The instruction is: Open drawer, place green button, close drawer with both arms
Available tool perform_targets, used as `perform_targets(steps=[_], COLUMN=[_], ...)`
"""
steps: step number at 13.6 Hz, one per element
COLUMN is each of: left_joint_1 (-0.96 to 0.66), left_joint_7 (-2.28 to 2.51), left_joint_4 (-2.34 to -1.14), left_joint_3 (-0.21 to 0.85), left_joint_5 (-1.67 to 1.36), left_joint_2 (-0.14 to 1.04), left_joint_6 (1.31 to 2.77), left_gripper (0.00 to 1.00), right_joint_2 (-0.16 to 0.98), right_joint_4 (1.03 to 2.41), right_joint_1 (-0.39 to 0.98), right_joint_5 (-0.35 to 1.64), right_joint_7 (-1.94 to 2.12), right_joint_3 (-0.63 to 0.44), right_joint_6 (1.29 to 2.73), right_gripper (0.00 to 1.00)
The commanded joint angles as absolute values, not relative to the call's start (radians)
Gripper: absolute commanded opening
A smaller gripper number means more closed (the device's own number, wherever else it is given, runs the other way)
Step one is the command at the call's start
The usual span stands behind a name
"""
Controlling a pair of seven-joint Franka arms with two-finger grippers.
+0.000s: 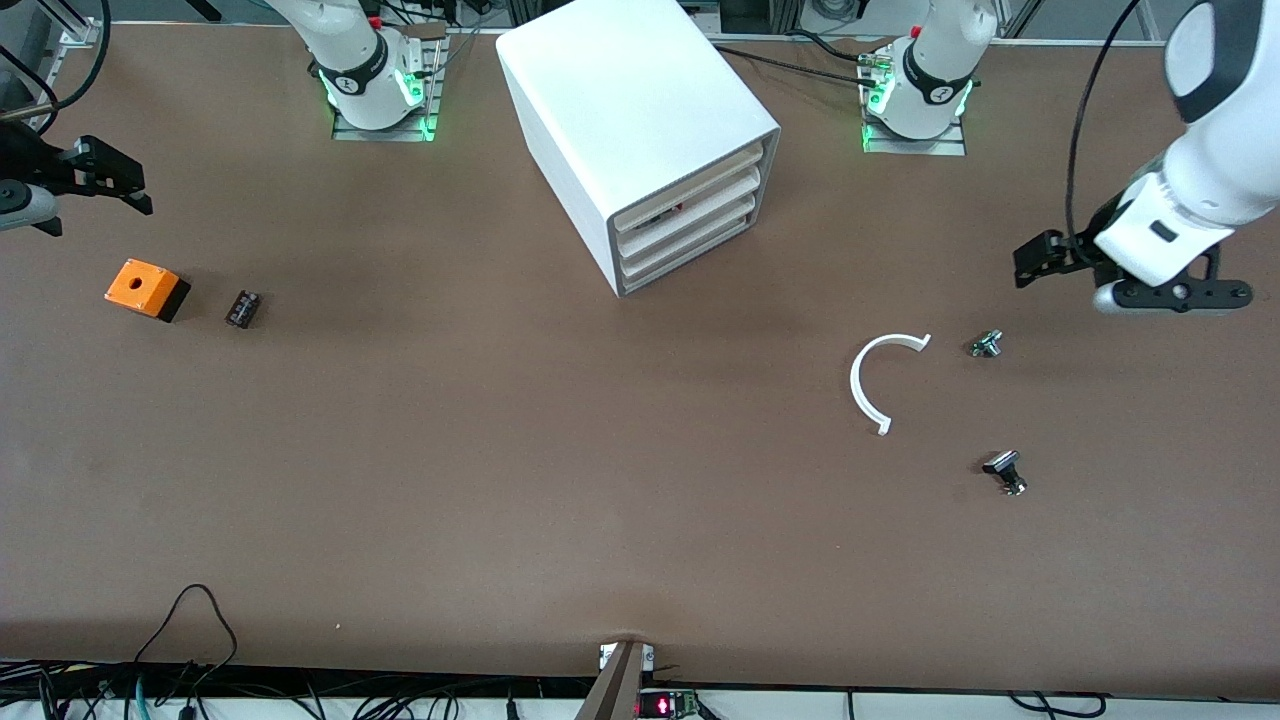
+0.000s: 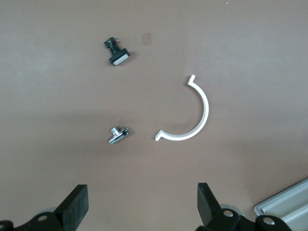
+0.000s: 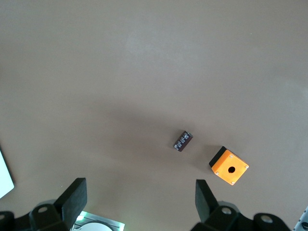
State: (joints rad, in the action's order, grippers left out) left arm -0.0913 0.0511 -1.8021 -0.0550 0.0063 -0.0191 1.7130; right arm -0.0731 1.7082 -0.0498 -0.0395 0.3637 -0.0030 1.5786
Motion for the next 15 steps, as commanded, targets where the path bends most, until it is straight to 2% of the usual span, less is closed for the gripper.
perform_targets(steps=[1, 4, 15], left_joint_1=[-0.103, -0.101, -0.066], left_joint_7=[-0.015, 0.0, -0.009], left_joint_4=[-1.721, -1.646, -1.64], left_joint_3=[-0.074, -0.066, -0.072], left_joint_5=[0.086, 0.078, 0.074], left_joint_2=[-0.021, 0.012, 0.018], left_joint_6=[1.61, 1.554, 1.558], left_gripper=[1.0, 1.0, 1.0], right_joint_2=[-0.06, -0.061, -0.054], right_joint_4=[1.714, 1.712, 1.698], right_joint_1=[-0.051, -0.051, -0.052], right_joint_5=[-0.012, -0.015, -0.012], right_joint_7=[0.373, 0.376, 0.377], right_joint_3=[0.002, 0.005, 0.002], right_joint_6=[1.601, 1.597, 1.583], right_gripper=[1.0, 1.0, 1.0])
